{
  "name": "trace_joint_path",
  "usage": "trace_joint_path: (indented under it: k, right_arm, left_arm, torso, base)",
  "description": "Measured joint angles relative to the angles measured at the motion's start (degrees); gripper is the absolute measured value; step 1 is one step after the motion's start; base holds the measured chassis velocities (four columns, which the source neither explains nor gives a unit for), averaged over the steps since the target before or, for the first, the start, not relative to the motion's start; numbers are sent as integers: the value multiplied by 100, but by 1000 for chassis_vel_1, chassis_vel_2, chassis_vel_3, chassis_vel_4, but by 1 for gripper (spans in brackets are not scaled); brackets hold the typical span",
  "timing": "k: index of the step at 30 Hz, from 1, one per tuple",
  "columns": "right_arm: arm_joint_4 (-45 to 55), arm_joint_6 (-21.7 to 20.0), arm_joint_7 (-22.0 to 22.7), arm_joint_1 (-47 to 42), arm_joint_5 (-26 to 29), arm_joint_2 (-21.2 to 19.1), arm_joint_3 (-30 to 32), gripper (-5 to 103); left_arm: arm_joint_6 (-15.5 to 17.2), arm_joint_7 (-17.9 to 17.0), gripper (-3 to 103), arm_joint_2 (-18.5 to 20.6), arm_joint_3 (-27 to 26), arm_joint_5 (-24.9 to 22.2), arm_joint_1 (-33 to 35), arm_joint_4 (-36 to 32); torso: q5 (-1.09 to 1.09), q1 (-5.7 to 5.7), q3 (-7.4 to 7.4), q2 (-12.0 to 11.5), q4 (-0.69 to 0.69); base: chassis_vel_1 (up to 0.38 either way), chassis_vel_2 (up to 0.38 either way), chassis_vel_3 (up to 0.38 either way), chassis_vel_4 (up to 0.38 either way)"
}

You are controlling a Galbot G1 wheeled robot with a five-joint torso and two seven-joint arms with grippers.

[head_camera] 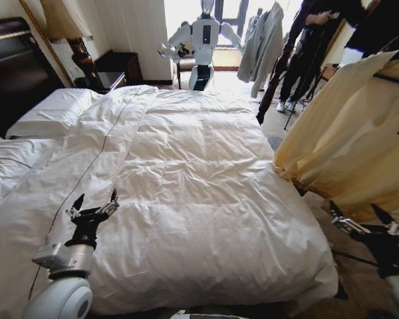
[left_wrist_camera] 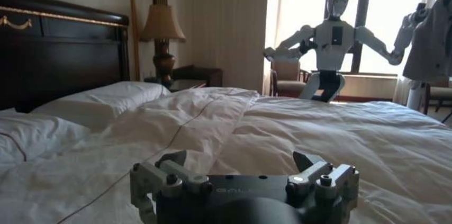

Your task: Pick up the clothes from the bed and hang them on the clothes hanger.

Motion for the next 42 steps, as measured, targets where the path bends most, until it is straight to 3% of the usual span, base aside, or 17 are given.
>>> trace_joint_path:
  k: [2,5,6,10,13,20,42]
  right_arm:
    - [1,-38,-47,73,-41,18,-150,100]
    - [0,-180,35,637,-483,210,-1153,100]
    - [0,-180,35,637,-483,210,-1153,100]
    - [137,-365,699,1095,-970,409,-2045,100]
    - [337,-533,989,1142,-1131,412,-2349,100]
    - [628,-693,1083,1059,-1299,360,-2503,100]
    - [642,-697,1062,1027,-1287,359,-2433,100]
  left_arm:
    - [-49,75,100,-4,31,-9,3,0]
    - [-216,460,100,96,94,-131,-46,0]
    - [-216,460,100,96,94,-131,-46,0]
    - [-297,480,100,108,119,-151,-70,0]
    - [-315,412,100,51,180,-125,-66,0]
    - [-290,385,100,-7,329,119,-74,-1]
    - [-269,387,100,-10,334,142,-67,0]
  torso:
    - [0,0,0,0,0]
    - [1,0,0,0,1]
    - [1,0,0,0,1]
    - [1,2,1,-1,2]
    - [-1,1,1,-1,1]
    - [-1,1,1,-1,0]
    - [0,0,0,-1,1]
  base:
    - [0,0,0,0]
    - [0,0,0,0]
    - [0,0,0,0]
    - [0,0,0,0]
    - [0,0,0,0]
    - [0,0,0,0]
    - [0,0,0,0]
